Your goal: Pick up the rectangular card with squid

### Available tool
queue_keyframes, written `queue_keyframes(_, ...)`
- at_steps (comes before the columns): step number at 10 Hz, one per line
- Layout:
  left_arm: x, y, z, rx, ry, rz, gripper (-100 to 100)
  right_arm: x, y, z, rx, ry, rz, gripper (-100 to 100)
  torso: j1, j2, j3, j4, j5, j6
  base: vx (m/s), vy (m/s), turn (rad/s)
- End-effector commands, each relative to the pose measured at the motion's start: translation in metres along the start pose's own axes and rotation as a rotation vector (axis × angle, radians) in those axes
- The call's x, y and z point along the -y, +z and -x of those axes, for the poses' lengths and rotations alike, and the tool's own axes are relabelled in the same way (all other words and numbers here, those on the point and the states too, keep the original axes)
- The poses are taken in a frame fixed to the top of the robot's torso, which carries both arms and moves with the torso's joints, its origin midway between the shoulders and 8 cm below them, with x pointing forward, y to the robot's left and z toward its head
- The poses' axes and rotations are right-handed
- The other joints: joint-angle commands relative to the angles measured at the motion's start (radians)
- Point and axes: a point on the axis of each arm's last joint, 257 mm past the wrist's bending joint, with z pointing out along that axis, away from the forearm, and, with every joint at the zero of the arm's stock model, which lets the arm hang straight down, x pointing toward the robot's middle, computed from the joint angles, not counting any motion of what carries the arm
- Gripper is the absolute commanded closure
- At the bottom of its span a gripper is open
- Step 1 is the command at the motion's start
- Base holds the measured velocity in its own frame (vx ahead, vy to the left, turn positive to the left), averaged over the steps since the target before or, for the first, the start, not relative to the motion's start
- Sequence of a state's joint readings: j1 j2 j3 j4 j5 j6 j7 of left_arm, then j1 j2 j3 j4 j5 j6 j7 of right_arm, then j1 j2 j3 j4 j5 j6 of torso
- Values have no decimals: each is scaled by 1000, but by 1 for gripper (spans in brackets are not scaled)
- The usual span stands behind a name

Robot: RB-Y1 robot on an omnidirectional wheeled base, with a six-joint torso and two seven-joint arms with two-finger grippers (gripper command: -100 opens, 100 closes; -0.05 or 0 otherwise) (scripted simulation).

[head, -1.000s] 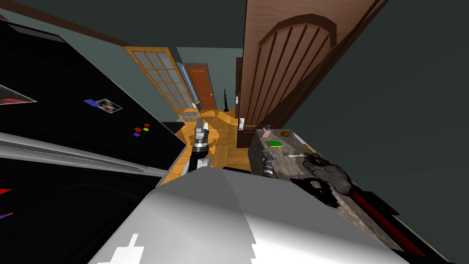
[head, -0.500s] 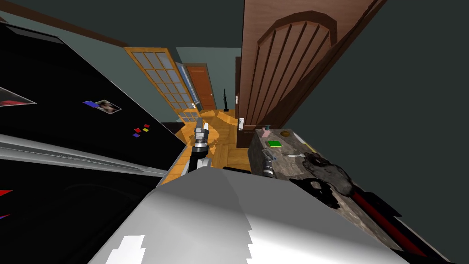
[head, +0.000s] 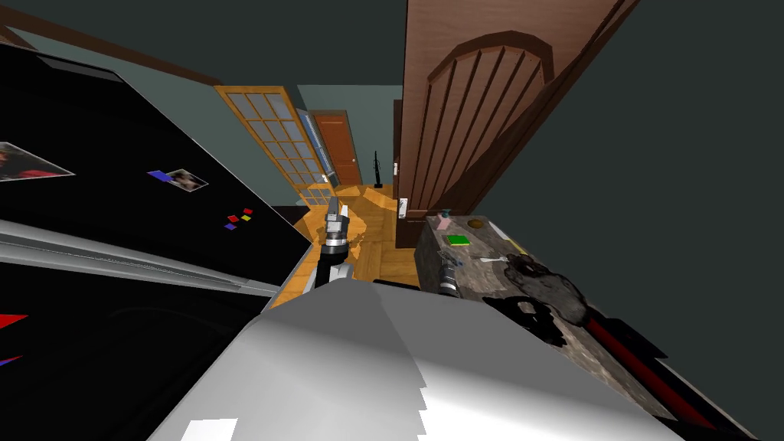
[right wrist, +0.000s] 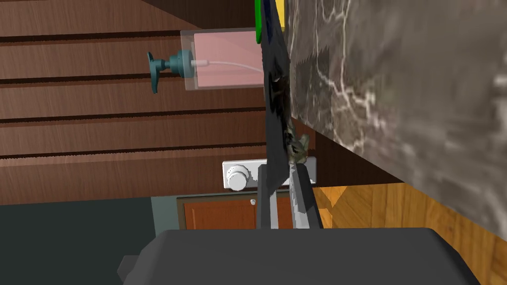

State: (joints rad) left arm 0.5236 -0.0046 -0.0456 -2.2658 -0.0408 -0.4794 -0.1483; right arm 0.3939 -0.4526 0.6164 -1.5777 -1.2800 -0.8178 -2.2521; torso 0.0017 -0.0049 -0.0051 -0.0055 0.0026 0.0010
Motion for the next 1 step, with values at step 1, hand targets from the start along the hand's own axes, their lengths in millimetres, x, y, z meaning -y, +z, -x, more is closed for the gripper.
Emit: queue_keyframes(1, 0, 0, 0, 0, 0, 0, 0, 0, 0, 0, 0, 0, 0, 0, 0, 0, 0, 0, 0, 0, 0, 0, 0)
